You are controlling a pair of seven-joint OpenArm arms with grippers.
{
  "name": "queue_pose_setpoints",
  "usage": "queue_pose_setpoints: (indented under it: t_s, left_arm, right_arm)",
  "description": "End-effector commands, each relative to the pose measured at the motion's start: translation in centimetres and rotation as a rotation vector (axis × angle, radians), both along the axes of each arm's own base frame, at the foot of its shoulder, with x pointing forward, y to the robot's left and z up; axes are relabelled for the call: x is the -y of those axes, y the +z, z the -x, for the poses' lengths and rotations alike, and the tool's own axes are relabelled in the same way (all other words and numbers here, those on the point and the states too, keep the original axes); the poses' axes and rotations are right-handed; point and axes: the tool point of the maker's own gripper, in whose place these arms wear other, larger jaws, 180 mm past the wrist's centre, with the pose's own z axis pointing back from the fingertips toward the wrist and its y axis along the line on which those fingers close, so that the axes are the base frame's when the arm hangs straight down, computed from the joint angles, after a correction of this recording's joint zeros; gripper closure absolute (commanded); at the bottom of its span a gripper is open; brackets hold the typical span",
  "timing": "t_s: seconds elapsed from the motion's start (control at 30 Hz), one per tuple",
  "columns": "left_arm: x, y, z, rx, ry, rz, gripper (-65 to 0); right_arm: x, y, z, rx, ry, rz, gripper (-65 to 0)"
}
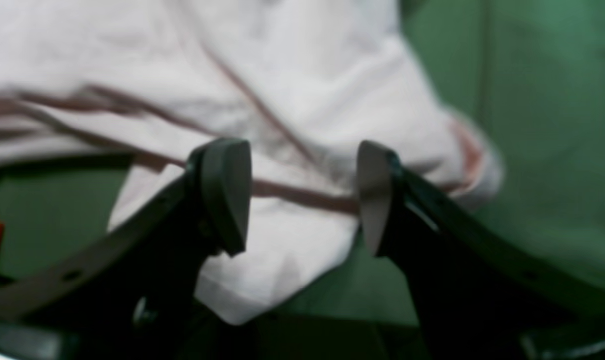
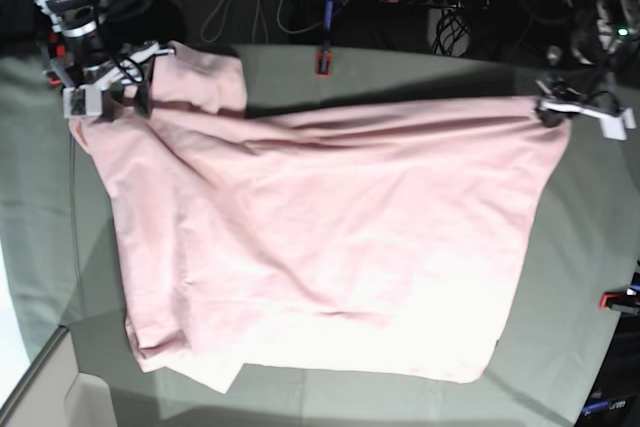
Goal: Layout the t-shirt on the table in an organized manner, then fold the t-shirt properly
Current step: 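Pull the shirt taut between the right and left grippers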
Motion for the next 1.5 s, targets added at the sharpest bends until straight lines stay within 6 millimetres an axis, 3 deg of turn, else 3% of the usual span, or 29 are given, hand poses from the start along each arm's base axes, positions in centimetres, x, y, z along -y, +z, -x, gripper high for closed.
queue_pose_setpoints:
  t_s: [0.0, 0.3, 0.5, 0.7, 0.8, 0.97, 1.1, 1.2, 1.3, 1.33, 1.47]
  left_arm:
    - [-2.0, 2.3, -1.5, 0.07, 0.015, -0.056, -0.2]
    - [-7.4, 7.1, -3.9, 0.173, 0.079, -0.165, -0.2]
    - [-9.2, 9.3, -5.1, 0.241, 0.126, -0.186, -0.2]
    - [-9.1, 10.2, -6.3, 0.276, 0.127, -0.181, -0.2]
    - [-8.8, 10.0, -6.4, 0.274, 0.124, -0.175, -0.2]
    - [-8.8, 9.9, -6.3, 0.271, 0.124, -0.174, -0.2]
    - [-9.0, 9.6, -6.0, 0.263, 0.131, -0.172, -0.2]
    - [-9.1, 9.7, -6.0, 0.264, 0.132, -0.175, -0.2]
    - [-9.2, 9.8, -6.0, 0.262, 0.132, -0.177, -0.2]
    - [-9.2, 9.8, -6.0, 0.262, 0.132, -0.177, -0.2]
    - [-9.1, 10.0, -6.0, 0.267, 0.13, -0.18, -0.2]
  right_arm:
    - [0.2, 0.6, -0.2, 0.034, -0.008, -0.006, -34.4]
    - [1.0, 0.1, 0.5, 0.017, -0.031, -0.004, -34.4]
    - [1.7, 0.2, 0.6, 0.017, -0.05, 0.005, -34.4]
    - [1.4, -0.4, 1.2, -0.002, -0.047, -0.007, -34.4]
    - [1.1, -2.0, 1.6, -0.034, -0.06, -0.041, -34.4]
    - [1.0, -3.9, 0.2, -0.05, -0.061, -0.087, -34.4]
    - [1.3, -4.0, -1.0, -0.037, -0.056, -0.089, -33.5]
    - [1.0, -4.3, -2.3, -0.032, -0.028, -0.098, -24.7]
    - [1.3, -4.2, -4.2, -0.01, -0.023, -0.105, -4.0]
    - [1.5, -3.9, -5.2, 0.009, -0.023, -0.105, 0.0]
    - [2.8, -0.9, -9.2, 0.104, -0.002, -0.061, 0.0]
